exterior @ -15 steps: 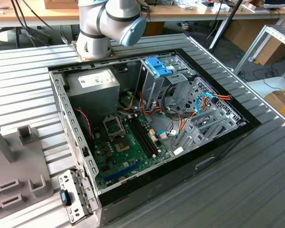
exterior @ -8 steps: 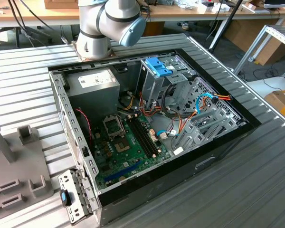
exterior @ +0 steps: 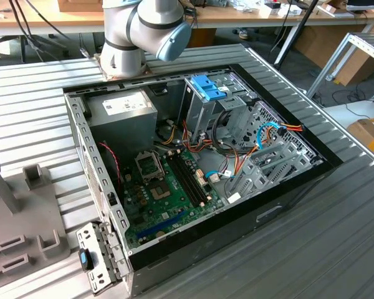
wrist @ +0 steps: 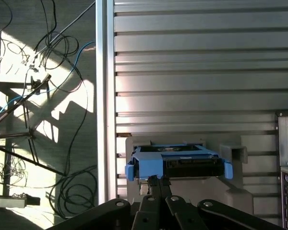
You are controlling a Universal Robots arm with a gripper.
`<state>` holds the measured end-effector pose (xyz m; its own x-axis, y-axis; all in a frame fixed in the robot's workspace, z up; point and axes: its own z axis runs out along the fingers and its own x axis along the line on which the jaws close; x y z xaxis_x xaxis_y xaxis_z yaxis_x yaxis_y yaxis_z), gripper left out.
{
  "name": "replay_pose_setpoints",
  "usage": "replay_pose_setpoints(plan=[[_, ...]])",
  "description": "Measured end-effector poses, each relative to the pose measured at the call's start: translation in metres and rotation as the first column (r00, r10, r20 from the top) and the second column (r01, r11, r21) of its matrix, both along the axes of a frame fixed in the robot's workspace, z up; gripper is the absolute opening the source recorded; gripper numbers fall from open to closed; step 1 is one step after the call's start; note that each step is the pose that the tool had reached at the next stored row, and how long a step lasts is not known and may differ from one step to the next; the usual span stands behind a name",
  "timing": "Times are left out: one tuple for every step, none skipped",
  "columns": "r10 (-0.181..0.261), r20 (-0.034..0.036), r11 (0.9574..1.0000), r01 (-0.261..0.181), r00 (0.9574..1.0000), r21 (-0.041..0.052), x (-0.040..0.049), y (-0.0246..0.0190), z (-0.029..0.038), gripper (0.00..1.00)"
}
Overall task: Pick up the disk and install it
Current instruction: 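Pick up the disk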
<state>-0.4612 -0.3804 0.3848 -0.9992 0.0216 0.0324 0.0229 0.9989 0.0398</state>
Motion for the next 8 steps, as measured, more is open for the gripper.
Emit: replay_pose_setpoints(plan=[[0.000, 0.0000, 1.0000, 0.000, 1.0000, 0.0000, 0.0000, 0.0000, 0.0000, 0.11], [0.000, 0.0000, 1.0000, 0.000, 1.0000, 0.0000, 0.0000, 0.0000, 0.0000, 0.11], [0.000, 0.0000, 1.0000, 0.000, 1.0000, 0.0000, 0.0000, 0.0000, 0.0000, 0.11], [0.000, 0.0000, 1.0000, 0.000, 1.0000, 0.0000, 0.0000, 0.0000, -0.0001, 0.11], [0.000, 0.0000, 1.0000, 0.000, 1.0000, 0.0000, 0.0000, 0.0000, -0.0001, 0.11], [0.000, 0.0000, 1.0000, 0.000, 1.0000, 0.0000, 0.0000, 0.0000, -0.0001, 0.11], [0.000, 0.0000, 1.0000, 0.000, 1.0000, 0.0000, 0.0000, 0.0000, -0.0001, 0.11], [0.000, 0.0000, 1.0000, 0.000, 1.0000, 0.0000, 0.0000, 0.0000, -0.0001, 0.11]])
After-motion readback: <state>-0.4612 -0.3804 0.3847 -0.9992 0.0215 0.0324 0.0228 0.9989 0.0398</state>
